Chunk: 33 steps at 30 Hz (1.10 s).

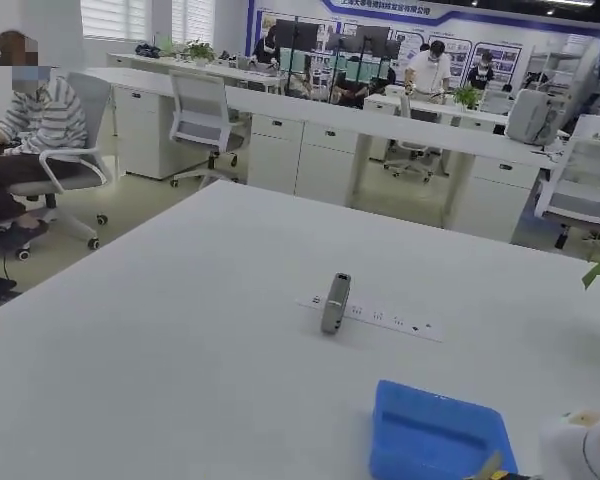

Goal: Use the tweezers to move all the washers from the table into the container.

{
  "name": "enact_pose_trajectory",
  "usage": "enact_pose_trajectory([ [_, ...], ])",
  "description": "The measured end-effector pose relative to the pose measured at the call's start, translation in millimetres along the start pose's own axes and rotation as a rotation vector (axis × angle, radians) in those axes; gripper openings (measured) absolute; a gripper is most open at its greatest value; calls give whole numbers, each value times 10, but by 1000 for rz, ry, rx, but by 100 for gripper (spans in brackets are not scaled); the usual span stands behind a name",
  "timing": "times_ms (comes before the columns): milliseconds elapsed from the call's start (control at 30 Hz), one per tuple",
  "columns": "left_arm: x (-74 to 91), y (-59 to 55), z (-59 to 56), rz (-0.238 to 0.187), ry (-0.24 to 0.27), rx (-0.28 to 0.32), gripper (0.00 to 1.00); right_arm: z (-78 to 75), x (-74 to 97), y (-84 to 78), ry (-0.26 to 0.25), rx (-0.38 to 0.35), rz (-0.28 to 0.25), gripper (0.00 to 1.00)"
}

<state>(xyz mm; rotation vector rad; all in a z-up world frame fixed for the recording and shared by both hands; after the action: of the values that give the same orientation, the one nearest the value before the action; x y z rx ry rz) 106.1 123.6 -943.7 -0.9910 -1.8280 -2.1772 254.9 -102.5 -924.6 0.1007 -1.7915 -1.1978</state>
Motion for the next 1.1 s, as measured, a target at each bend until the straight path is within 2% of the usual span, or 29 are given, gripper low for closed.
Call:
enact_pose_trajectory([
  [433,-1,3,4,-6,1,6,88,-141,-57,202,-20,4,-41,1],
  [733,-6,-3,12,-1,4,10,88,-247,-210,374,-38,-3,-67,1],
  [1000,-14,-9,13,9,-4,14,89,-304,-414,352,-48,-20,-48,1],
  [1100,-15,-13,9,14,-6,10,88,-308,-485,306,-42,-59,-45,1],
])
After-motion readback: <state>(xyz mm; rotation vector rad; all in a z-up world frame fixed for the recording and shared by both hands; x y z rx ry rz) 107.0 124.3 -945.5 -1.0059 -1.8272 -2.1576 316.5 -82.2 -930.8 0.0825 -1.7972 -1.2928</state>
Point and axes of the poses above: the centre of the closed fingertips' face, and the gripper's own axes: x roughly backward along the fingers, z roughly to its left, y roughly out of its top, the point moved 9 cm from there along x, roughly backward along the fingers, and after that the axes turned 4 degrees about -y, right-handed, at the moved point
